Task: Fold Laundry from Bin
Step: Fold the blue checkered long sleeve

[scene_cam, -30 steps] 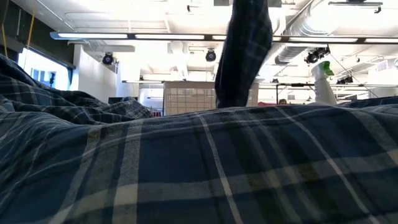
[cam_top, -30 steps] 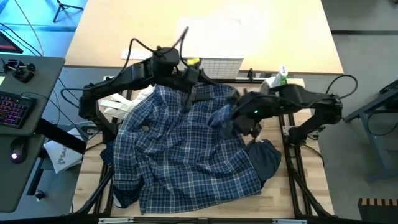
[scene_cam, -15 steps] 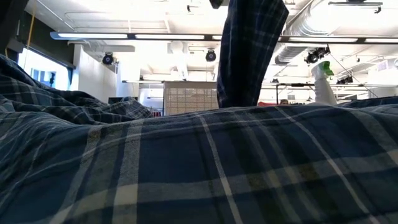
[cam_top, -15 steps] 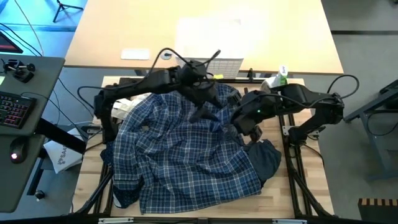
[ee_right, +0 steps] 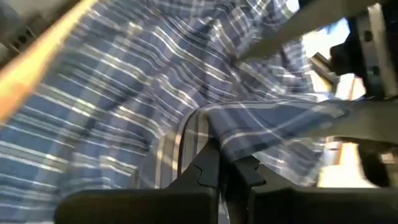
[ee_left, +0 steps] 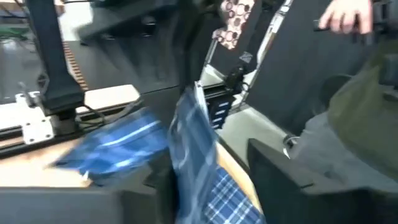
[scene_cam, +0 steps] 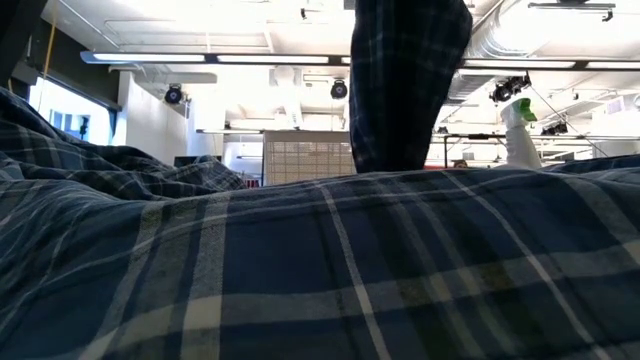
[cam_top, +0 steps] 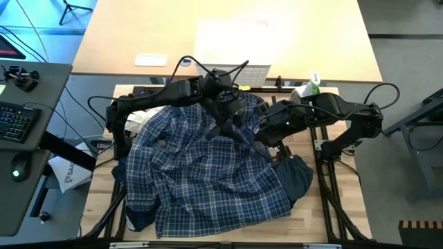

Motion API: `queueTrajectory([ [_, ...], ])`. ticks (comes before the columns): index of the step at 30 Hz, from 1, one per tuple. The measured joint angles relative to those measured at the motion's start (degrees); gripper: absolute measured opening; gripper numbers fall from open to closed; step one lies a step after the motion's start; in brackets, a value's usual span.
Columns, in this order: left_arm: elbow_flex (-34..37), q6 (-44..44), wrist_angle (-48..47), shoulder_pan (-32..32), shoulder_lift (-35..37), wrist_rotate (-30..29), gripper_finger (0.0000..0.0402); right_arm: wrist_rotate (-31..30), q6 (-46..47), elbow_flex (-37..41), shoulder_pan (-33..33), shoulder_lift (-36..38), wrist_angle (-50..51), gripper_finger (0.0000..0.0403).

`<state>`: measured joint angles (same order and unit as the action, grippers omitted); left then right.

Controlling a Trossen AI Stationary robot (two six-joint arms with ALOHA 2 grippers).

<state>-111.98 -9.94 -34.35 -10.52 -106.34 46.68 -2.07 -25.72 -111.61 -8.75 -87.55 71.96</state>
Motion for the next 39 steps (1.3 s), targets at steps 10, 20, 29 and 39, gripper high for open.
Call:
queueTrajectory([
  [10,0.00,0.53,-3.19,0.99,2.42,-17.65,0.0011,-6.99,47.13,-0.02,2.66,1.87,6.90,0.0055],
  [20,0.00,1.59,-8.28,1.93,5.38,-36.05,0.0001,-19.87,87.21,13.21,-4.30,15.67,7.01,0.0259],
  [29,0.00,-5.95,-9.19,6.63,5.38,-34.28,0.0000,-25.52,117.54,46.27,-9.69,24.79,-49.39,0.0351],
  [39,8.67,-14.93,-2.18,8.82,5.20,-21.24,0.0000,-20.27,144.57,60.40,-9.08,24.92,-66.95,0.0353],
])
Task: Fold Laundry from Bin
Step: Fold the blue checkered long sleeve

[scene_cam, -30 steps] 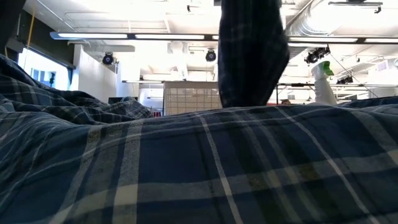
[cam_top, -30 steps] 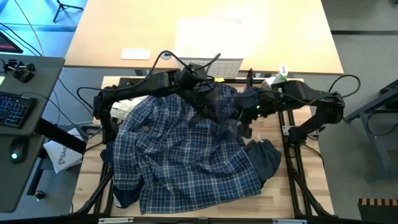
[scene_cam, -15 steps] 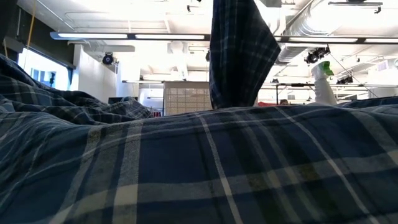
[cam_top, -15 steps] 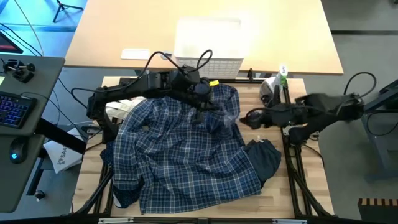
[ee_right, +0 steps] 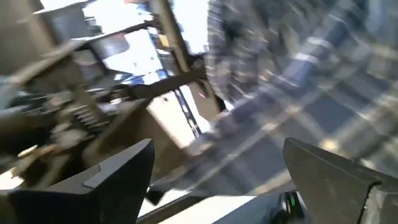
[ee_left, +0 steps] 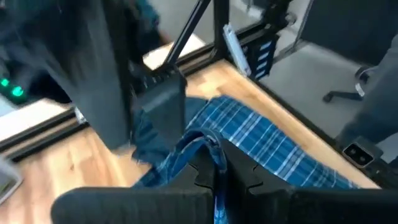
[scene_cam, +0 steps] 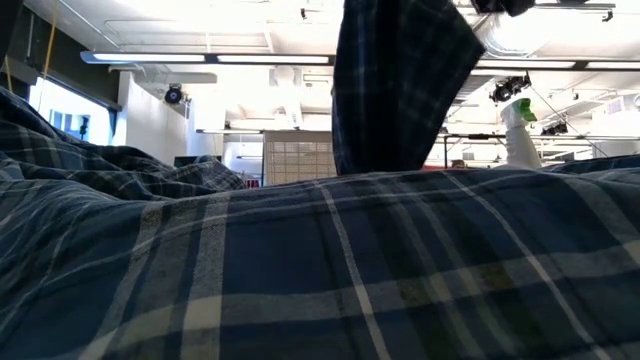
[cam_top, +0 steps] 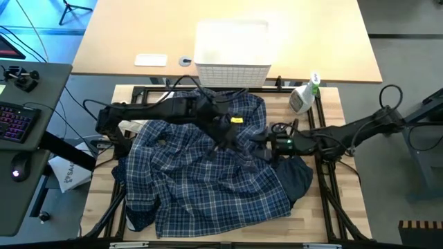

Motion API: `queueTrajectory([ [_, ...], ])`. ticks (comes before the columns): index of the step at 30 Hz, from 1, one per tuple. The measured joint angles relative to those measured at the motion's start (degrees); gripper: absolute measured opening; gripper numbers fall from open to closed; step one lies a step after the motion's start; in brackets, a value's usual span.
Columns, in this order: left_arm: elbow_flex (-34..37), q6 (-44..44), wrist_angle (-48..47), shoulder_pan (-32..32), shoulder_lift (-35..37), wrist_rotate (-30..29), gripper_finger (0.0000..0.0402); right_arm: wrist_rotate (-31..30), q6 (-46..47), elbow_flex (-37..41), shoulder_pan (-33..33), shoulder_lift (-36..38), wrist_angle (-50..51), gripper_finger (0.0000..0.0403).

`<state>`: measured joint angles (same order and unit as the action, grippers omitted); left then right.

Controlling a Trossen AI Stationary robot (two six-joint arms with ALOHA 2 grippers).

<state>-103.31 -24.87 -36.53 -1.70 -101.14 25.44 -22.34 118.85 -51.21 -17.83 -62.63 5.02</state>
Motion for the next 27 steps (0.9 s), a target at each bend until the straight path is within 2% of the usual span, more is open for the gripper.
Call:
queueTrajectory([
  [3,2.09,0.43,1.83,-0.21,-0.01,1.48,0.0000,7.58,4.56,0.65,0.86,0.02,-0.20,0.0348],
  [8,4.61,3.13,2.87,-0.15,-1.94,3.44,0.0012,19.14,6.94,0.71,2.86,0.04,0.45,0.0341],
  [11,5.71,-1.17,0.57,-0.11,-2.95,3.02,0.0029,23.86,6.54,0.71,3.70,0.04,3.66,0.0337],
  [15,7.42,-14.19,-0.60,1.49,-3.08,-1.33,0.0037,26.95,6.26,0.85,3.58,0.04,7.80,0.0336],
  [19,7.96,-28.08,-2.10,3.92,-3.08,-6.86,0.0026,25.89,10.63,5.02,2.10,0.01,3.14,0.0336],
  [23,7.94,-34.13,-3.12,6.06,-3.04,-13.04,0.0005,24.81,13.12,11.51,1.17,-1.18,-8.44,0.0336],
  [27,7.94,-36.86,-4.30,7.97,-2.65,-17.90,0.0002,25.31,13.16,14.11,2.88,-4.78,-14.45,0.0329],
])
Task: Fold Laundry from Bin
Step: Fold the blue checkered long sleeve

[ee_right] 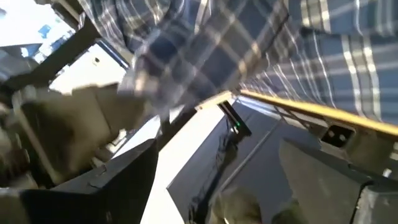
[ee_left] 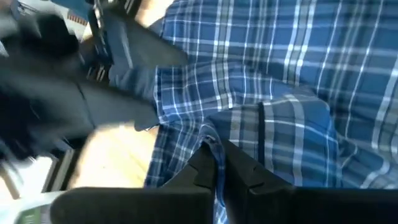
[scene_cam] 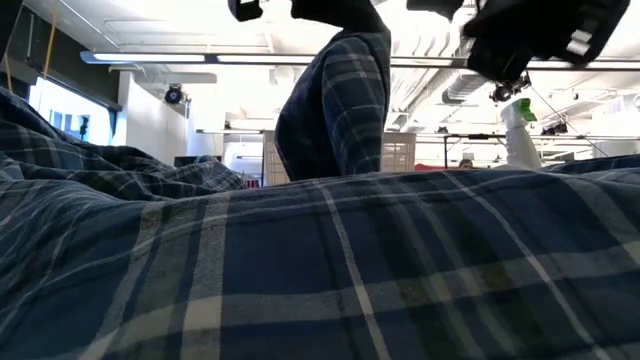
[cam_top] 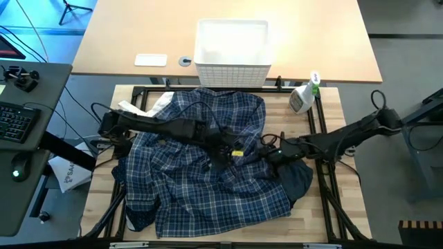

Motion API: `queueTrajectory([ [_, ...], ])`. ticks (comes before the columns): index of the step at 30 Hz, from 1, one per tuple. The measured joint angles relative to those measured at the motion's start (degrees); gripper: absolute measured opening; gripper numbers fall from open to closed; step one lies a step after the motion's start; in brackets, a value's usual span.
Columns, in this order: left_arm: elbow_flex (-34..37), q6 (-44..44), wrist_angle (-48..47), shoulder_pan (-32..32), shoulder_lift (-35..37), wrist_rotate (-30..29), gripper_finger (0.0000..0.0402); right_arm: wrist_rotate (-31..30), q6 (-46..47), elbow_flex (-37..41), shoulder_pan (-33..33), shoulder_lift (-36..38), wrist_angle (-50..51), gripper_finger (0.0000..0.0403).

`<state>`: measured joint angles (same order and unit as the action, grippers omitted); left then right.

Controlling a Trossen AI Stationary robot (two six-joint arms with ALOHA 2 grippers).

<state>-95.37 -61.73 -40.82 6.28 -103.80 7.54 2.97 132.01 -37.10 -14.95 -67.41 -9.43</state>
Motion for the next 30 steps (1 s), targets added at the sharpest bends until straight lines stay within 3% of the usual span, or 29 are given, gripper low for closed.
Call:
queueTrajectory([
  [5,-0.02,-4.44,0.37,1.53,1.87,-6.04,0.0001,0.62,-0.07,3.95,2.59,-5.02,-14.69,0.0321],
  [10,-0.13,-6.91,5.21,1.63,4.26,-8.02,0.0001,1.53,-1.54,6.55,5.86,-9.11,-27.50,0.0321],
  [15,-0.13,-6.89,8.03,1.63,4.42,-9.18,0.0001,5.21,-8.27,4.46,7.62,-11.31,-33.21,0.0304],
  [19,-0.13,-2.84,8.90,1.63,4.42,-10.83,0.0001,5.70,-12.65,3.65,7.60,-11.40,-31.68,0.0235],
  [26,-0.11,7.18,7.67,0.91,4.38,-15.47,0.0013,7.67,-21.11,3.69,7.63,-10.99,-30.64,0.0031],
  [28,-0.11,10.30,5.50,0.36,4.65,-16.30,0.0025,9.27,-24.17,3.69,8.12,-9.75,-29.57,0.0012],
  [30,-0.11,14.37,2.54,-0.39,5.51,-17.22,0.0039,10.82,-25.93,3.69,8.61,-7.41,-25.46,0.0018],
])
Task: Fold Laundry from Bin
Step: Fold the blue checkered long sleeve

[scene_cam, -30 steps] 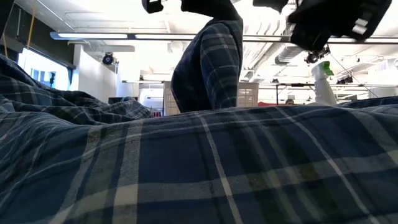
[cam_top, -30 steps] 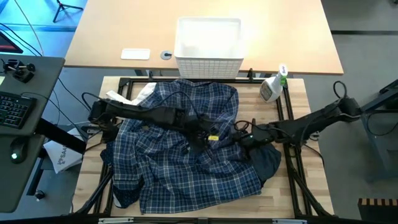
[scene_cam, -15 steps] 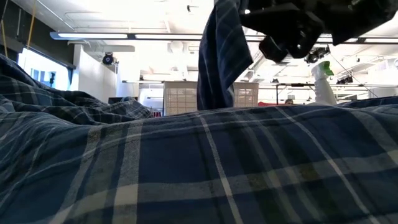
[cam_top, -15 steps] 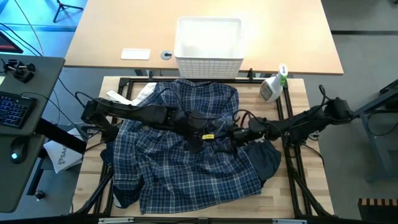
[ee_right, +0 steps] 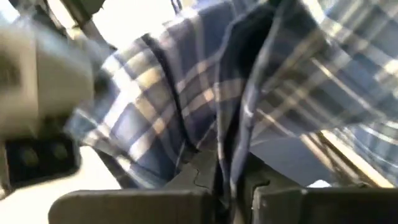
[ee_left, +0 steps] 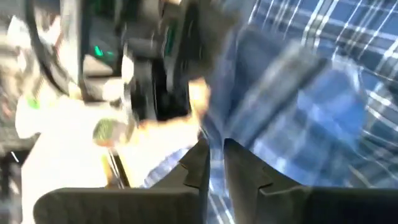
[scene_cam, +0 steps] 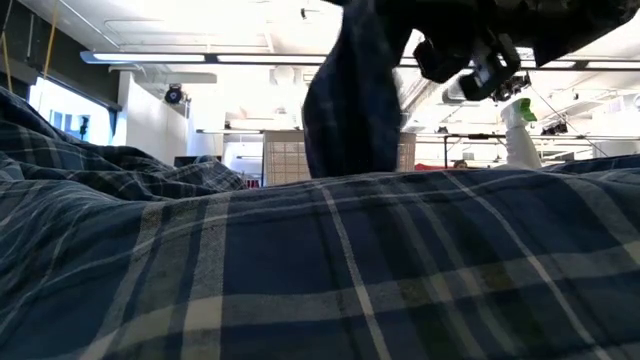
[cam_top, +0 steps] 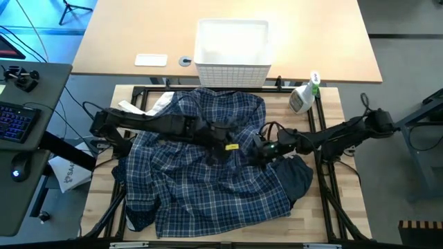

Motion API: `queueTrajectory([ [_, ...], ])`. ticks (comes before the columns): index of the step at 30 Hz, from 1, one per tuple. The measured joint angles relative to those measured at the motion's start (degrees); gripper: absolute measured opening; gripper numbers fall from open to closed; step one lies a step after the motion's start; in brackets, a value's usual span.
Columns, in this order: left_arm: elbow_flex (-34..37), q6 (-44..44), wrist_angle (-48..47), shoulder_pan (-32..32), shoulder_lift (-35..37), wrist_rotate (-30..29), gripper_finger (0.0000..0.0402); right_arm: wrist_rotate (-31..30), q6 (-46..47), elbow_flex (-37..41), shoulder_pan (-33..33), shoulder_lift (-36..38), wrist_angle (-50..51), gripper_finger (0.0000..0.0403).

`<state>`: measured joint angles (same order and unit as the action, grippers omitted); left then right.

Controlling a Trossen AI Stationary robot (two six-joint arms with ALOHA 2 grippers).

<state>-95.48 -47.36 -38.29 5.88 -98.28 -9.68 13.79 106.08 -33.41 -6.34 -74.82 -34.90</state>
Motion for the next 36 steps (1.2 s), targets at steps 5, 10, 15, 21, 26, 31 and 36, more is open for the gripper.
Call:
queueTrajectory([
  [5,0.00,10.73,-8.41,-2.09,3.13,-0.06,0.0062,-0.70,-8.59,-0.90,2.24,12.04,22.49,0.0004],
  [10,0.02,21.42,-12.31,-4.44,7.04,0.01,0.0067,-7.23,-22.79,-13.46,6.58,23.71,58.79,0.0002],
  [15,0.02,29.57,-9.86,-6.38,10.97,0.04,0.0067,-23.94,-40.64,-36.00,9.85,23.79,89.06,0.0001],
  [21,0.02,34.14,-2.14,-8.36,15.74,0.07,0.0066,-36.17,-72.69,-56.01,10.64,13.11,86.14,0.0001],
  [26,0.02,37.77,-0.46,-9.89,19.54,-0.59,0.0066,-15.31,-95.83,-64.08,10.09,-2.30,70.30,0.0000],
  [31,0.02,42.40,-1.87,-11.66,23.16,-4.20,0.0066,18.19,-93.73,-68.28,8.76,-18.25,66.27,0.0000],
  [36,0.00,46.66,-5.89,-12.83,25.19,-4.66,0.0066,25.26,-90.69,-68.80,8.03,-27.66,72.37,0.0000],
])
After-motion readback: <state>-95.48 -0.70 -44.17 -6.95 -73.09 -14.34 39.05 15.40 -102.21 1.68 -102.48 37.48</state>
